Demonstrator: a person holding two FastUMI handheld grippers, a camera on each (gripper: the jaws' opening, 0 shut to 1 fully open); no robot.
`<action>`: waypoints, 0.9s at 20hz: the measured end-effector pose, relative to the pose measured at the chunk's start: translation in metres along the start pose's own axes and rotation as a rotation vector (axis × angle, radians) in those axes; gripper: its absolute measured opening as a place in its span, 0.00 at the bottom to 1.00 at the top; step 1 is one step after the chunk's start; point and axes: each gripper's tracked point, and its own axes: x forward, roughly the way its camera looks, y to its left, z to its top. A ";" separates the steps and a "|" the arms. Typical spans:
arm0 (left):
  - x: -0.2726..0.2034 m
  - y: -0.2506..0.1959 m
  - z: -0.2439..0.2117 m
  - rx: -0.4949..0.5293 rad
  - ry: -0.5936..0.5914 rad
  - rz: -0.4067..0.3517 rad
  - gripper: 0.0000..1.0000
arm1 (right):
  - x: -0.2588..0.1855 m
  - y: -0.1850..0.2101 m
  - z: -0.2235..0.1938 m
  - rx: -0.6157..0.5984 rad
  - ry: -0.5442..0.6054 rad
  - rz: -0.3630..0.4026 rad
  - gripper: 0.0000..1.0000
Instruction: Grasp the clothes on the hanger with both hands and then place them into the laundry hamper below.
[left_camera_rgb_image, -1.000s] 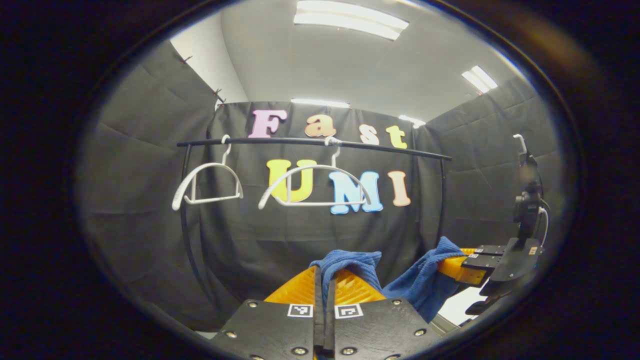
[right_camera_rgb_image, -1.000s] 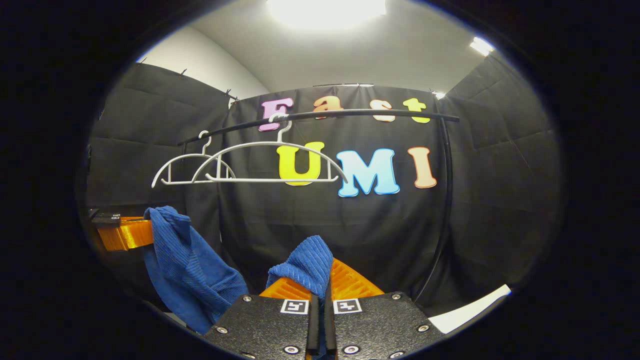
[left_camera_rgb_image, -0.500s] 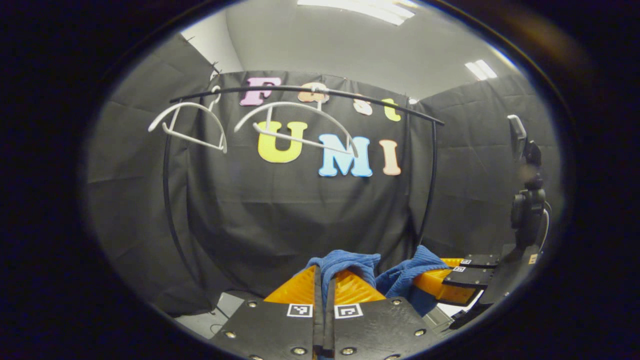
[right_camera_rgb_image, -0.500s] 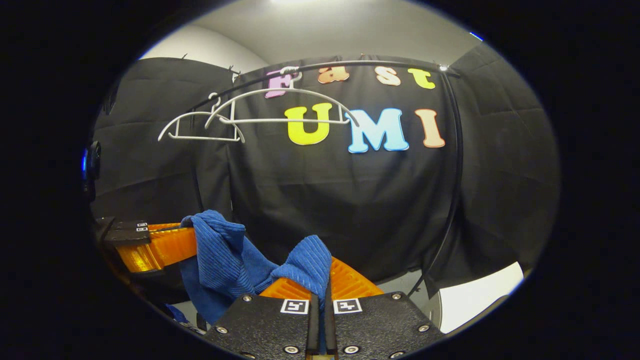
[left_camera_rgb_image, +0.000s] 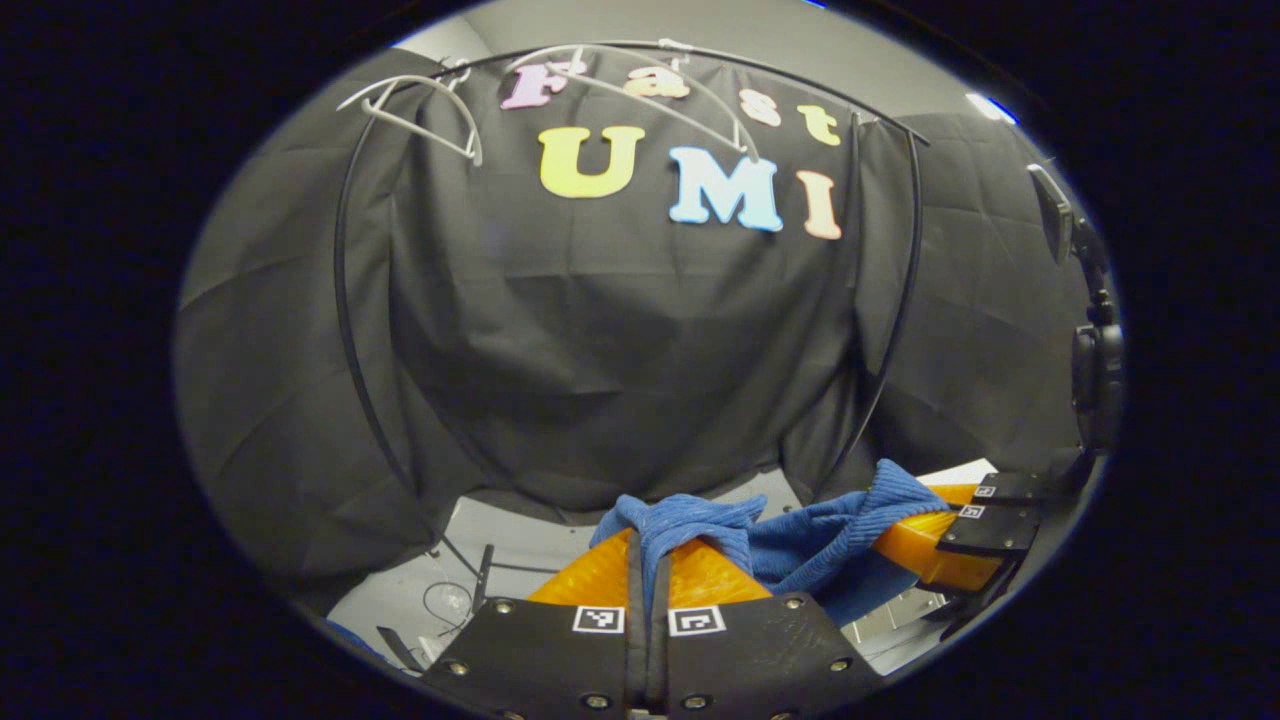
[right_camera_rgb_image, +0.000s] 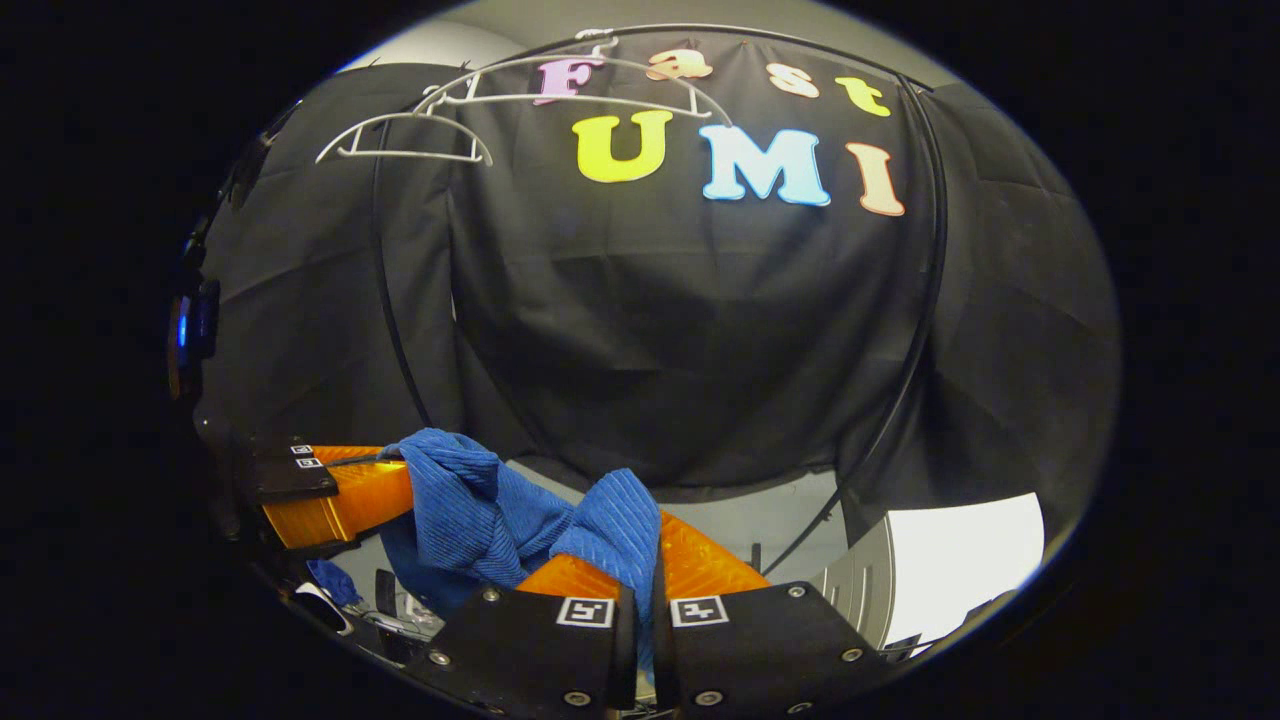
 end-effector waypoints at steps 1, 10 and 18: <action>0.003 -0.001 -0.014 0.004 0.037 0.003 0.01 | 0.005 -0.002 -0.010 -0.004 0.028 -0.005 0.07; 0.034 0.021 -0.126 0.049 0.341 0.061 0.02 | 0.022 0.002 -0.092 -0.039 0.231 -0.005 0.17; 0.020 0.031 -0.100 0.086 0.257 0.080 0.96 | 0.008 0.011 -0.103 -0.039 0.226 -0.002 0.94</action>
